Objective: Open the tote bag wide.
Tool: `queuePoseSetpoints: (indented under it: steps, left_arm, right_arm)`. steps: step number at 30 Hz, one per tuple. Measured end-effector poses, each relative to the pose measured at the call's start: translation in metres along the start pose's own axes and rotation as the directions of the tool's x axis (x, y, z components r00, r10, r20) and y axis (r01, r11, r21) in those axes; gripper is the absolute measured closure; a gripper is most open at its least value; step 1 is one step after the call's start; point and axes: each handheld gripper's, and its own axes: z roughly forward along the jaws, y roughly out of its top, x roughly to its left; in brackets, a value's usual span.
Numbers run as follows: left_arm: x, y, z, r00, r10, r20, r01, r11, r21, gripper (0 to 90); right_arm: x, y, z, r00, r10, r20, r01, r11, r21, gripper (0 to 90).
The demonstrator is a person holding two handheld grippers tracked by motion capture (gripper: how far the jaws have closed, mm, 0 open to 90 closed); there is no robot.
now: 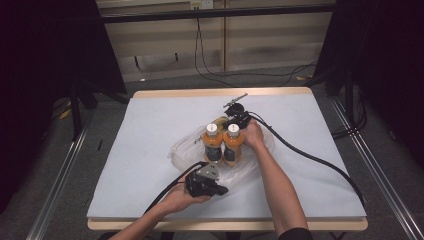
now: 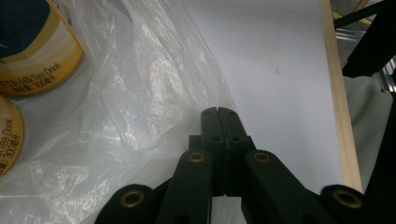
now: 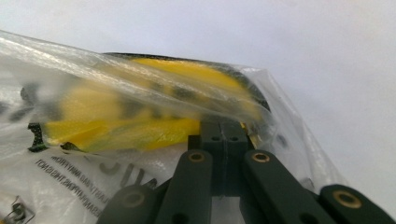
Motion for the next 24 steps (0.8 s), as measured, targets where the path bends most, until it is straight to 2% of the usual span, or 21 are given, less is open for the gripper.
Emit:
queuePoseSetpoints:
  steps: [2,3,5,6,8,11,14,16,17,18,20,22,24]
  left_arm:
    - [-0.002,0.000,0.001,0.9999,0.009,-0.009,-0.009,0.9999,-0.005,90.0]
    - [-0.002,0.001,0.000,0.9998,0.016,-0.010,-0.016,0.9998,0.010,90.0]
    - [-0.002,0.001,-0.001,0.9999,0.012,-0.005,-0.012,0.9998,0.018,90.0]
    - [-0.002,0.000,0.001,1.0000,0.008,-0.004,-0.008,1.0000,-0.004,90.0]
    - [-0.001,0.001,0.000,0.9999,0.011,0.005,-0.011,0.9999,0.011,90.0]
    - [-0.002,0.000,0.000,1.0000,0.000,0.009,0.000,1.0000,0.004,90.0]
    - [-0.003,0.002,0.000,1.0000,0.001,-0.002,-0.001,0.9999,0.014,90.0]
    - [-0.003,0.002,0.000,1.0000,-0.003,0.004,0.003,0.9999,0.013,90.0]
    - [0.000,0.002,-0.001,0.9996,-0.008,0.029,0.007,0.9998,0.017,90.0]
    - [-0.001,0.001,0.001,0.9997,-0.024,0.011,0.024,0.9997,-0.002,90.0]
    - [0.001,0.000,0.000,0.9992,-0.034,0.022,0.034,0.9994,-0.010,90.0]
    - [0.001,0.002,-0.002,0.9996,-0.024,0.018,0.024,0.9997,0.004,90.0]
    - [0.000,0.002,-0.003,0.9991,-0.037,0.023,0.038,0.9988,-0.031,90.0]
  right_arm:
    - [0.000,0.001,0.000,1.0000,0.000,0.008,0.000,1.000,0.002,90.0]
    - [0.002,0.003,0.002,0.9989,-0.019,0.044,0.019,1.000,0.007,90.0]
    - [0.004,0.004,0.003,0.9974,-0.030,0.066,0.029,1.000,0.010,90.0]
    - [0.003,0.005,0.003,0.9971,-0.034,0.068,0.033,0.999,0.010,90.0]
    - [0.002,0.005,0.004,0.9975,-0.022,0.068,0.021,1.000,0.012,90.0]
    - [-0.002,0.006,0.005,0.9970,-0.006,0.077,0.006,1.000,-0.004,90.0]
    - [-0.002,0.006,0.007,0.9940,-0.002,0.109,0.004,1.000,-0.024,90.0]
    - [-0.003,0.005,0.007,0.9959,0.012,0.090,-0.009,1.000,-0.025,90.0]
    - [-0.004,0.005,0.006,0.9963,0.007,0.085,-0.005,1.000,-0.024,90.0]
    - [-0.003,0.005,0.005,0.9979,0.014,0.063,-0.012,1.000,-0.026,90.0]
    - [0.000,0.003,0.004,0.9999,0.007,0.008,-0.006,0.999,-0.035,90.0]
    - [0.004,0.003,-0.001,0.9995,0.000,-0.032,-0.002,0.999,-0.045,90.0]
    - [0.007,0.004,-0.010,0.9995,-0.005,-0.033,0.003,0.998,-0.065,90.0]
